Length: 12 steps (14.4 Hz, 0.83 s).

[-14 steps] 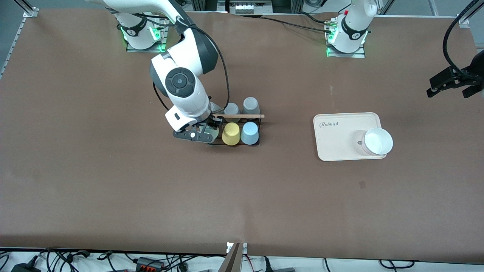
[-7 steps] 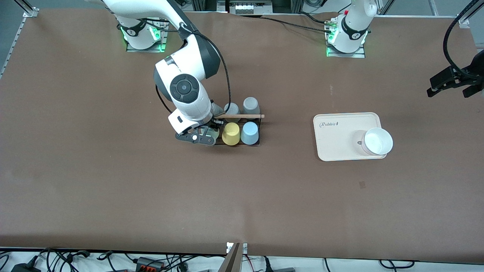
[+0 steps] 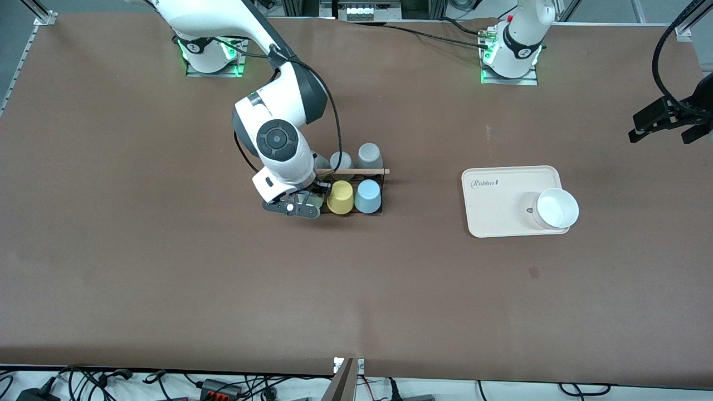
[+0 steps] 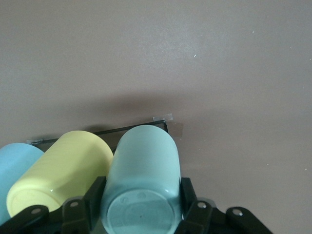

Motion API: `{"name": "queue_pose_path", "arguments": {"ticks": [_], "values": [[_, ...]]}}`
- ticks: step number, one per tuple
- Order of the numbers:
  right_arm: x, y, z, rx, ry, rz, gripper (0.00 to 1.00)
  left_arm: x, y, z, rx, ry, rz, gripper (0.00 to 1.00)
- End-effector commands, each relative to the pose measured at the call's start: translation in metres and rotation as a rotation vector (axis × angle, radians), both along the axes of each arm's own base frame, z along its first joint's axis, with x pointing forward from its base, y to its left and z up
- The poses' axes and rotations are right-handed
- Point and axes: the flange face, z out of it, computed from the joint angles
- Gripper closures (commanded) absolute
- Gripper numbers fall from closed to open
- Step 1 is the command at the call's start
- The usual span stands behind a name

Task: Hang scattered cups on rack with three cups
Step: 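Lower the pale green cup onto the rack peg and open the right gripper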

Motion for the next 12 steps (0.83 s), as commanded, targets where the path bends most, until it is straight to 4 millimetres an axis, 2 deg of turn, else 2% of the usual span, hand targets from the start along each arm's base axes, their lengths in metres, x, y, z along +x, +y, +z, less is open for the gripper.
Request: {"name": "queue_pose_path", "arguments": {"ticks": [1,6,7,8,9,10,12], "values": [[0.003,0.007,-0.002,0.007,0.000,-0.018,0.65,0.002,0.000,0.006,0.025,0.001,-0.001,0.00],[0.003,0.007,-0.010,0.003,0.007,-0.017,0.60,0.002,-0.001,0.006,0.023,0.001,-0.003,0.00],[0.000,0.012,-0.011,0.002,0.008,-0.009,0.52,0.002,0.000,0.006,0.023,0.001,-0.001,0.00],[-0.001,0.013,-0.012,0.002,0.008,-0.012,0.16,0.002,0.000,0.006,0.025,0.001,-0.002,0.00],[-0.001,0.013,-0.011,0.002,0.008,-0.011,0.00,0.002,0.000,0.006,0.023,0.001,-0.003,0.00],[0.000,0.012,-0.008,0.002,0.003,-0.017,0.00,0.002,0.000,0.006,0.023,0.001,-0.003,0.00],[0.008,0.010,0.010,0.018,-0.018,-0.029,0.00,0.002,0.000,0.006,0.023,0.001,-0.003,0.00]]}}
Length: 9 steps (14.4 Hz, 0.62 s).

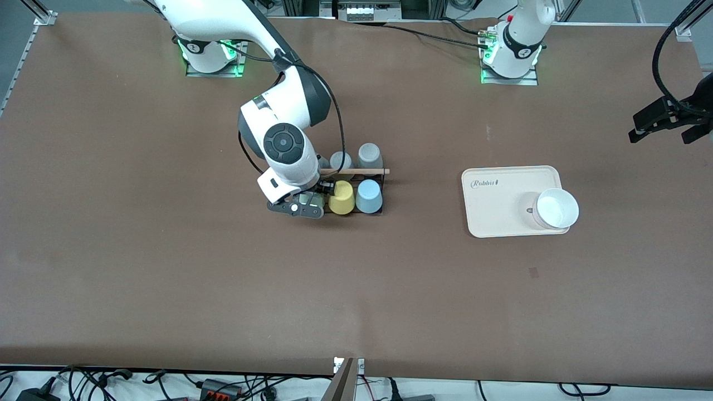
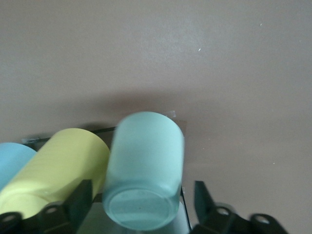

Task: Hang scattered cups on rack with three cups
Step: 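Lower the pale green cup onto the rack peg and open the right gripper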

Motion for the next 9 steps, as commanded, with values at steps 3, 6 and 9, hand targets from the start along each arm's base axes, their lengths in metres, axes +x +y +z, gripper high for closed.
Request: {"name": "queue_pose_path", "arguments": {"ticks": [3,6,9], "values": [[0.023,-0.015,0.050,0.026,-0.035,-0.053,0.00,0.002,0.000,0.006,0.023,0.002,-0.002,0.00],[0.036,-0.052,0.104,0.022,-0.040,-0.091,0.00,0.002,-0.001,0.006,0.023,0.002,-0.004,0.00],[0.057,-0.107,0.149,0.018,-0.034,-0.098,0.00,0.002,-0.001,0.006,0.023,0.002,-0.004,0.00]]}}
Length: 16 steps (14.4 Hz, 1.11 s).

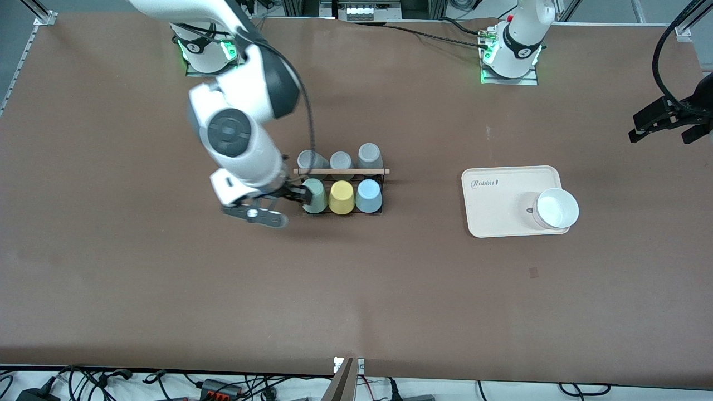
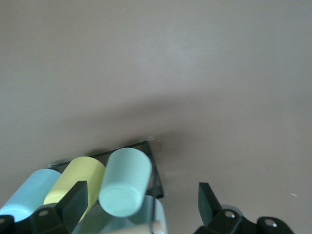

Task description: Hang scattered cups on rack with three cups

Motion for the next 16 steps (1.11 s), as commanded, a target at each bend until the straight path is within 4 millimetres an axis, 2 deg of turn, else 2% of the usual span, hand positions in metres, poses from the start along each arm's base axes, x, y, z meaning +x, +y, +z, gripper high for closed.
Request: {"name": "queue_pose_path", "arguments": {"ticks": [1,2,4,5,6,9,10,12,14,16], "values": [[0.019,-0.060,0.040,0.006,0.017,0.048,0.00,0.002,-0.001,0.005,0.023,0.002,-0.003,0.00],[0.029,-0.090,0.044,0.007,0.029,0.083,0.00,0.002,-0.001,0.005,0.023,0.002,-0.003,0.00],[0.039,-0.141,0.065,0.013,0.021,0.107,0.00,0.002,0.000,0.005,0.025,0.002,-0.003,0.00],[0.044,-0.176,0.076,0.016,0.014,0.086,0.00,0.003,-0.001,0.005,0.023,0.001,-0.003,0.00],[0.047,-0.202,0.083,0.021,0.013,0.092,0.00,0.002,-0.001,0.006,0.023,-0.001,-0.003,0.00],[0.044,-0.271,0.123,0.037,-0.046,0.146,0.00,0.002,-0.001,0.006,0.023,-0.002,-0.003,0.00],[0.040,-0.290,0.133,0.043,-0.060,0.152,0.00,0.002,-0.001,0.006,0.023,-0.002,-0.003,0.00],[0.032,-0.315,0.153,0.033,-0.090,0.219,0.00,0.002,0.000,0.006,0.023,-0.002,-0.002,0.00],[0.026,-0.357,0.166,0.028,-0.108,0.242,0.00,0.002,0.000,0.006,0.023,-0.002,-0.002,0.00],[0.023,-0.364,0.170,0.026,-0.109,0.269,0.00,0.002,0.001,0.006,0.023,-0.002,0.000,0.00]]}}
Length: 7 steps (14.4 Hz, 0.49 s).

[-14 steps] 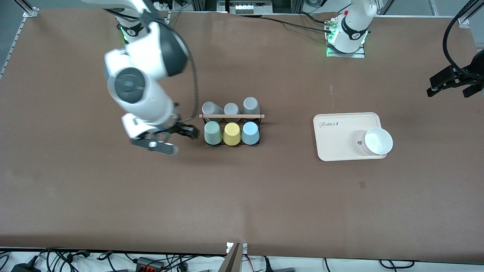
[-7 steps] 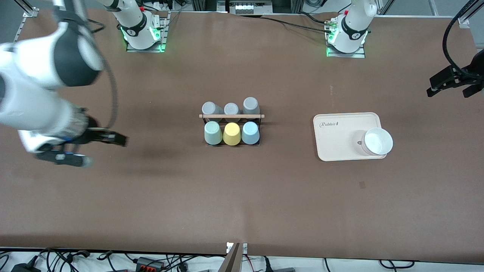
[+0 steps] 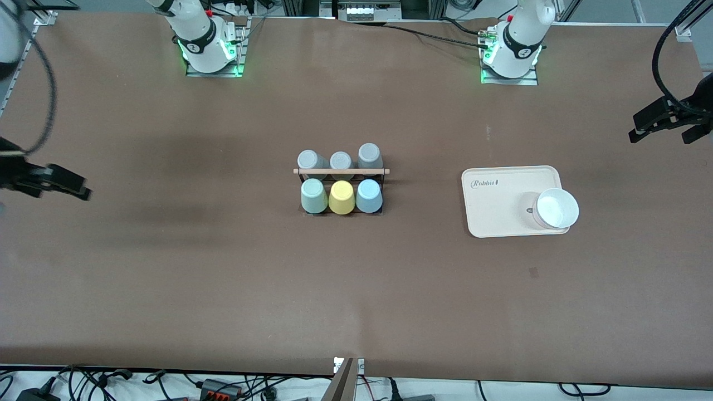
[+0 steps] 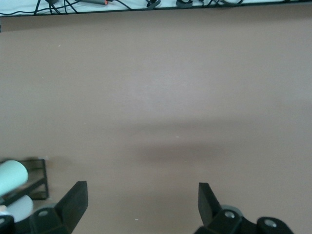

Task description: Hang scattered cups on rack with three cups

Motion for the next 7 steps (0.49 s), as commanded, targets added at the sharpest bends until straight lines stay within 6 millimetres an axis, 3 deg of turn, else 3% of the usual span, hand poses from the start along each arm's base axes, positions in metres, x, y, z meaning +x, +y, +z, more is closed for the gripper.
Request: {"name": "queue_pose_path", "arguments": {"ticks": [1,7], "values": [[-0.008,-0.006,0.007,0.000,0.000,0.039,0.00,0.002,0.001,0.005,0.023,-0.001,0.000,0.00],[-0.041,-0.005,-0.006,-0.063,0.006,0.050,0.00,0.002,0.002,0.005,0.023,-0.001,0.000,0.00]]}}
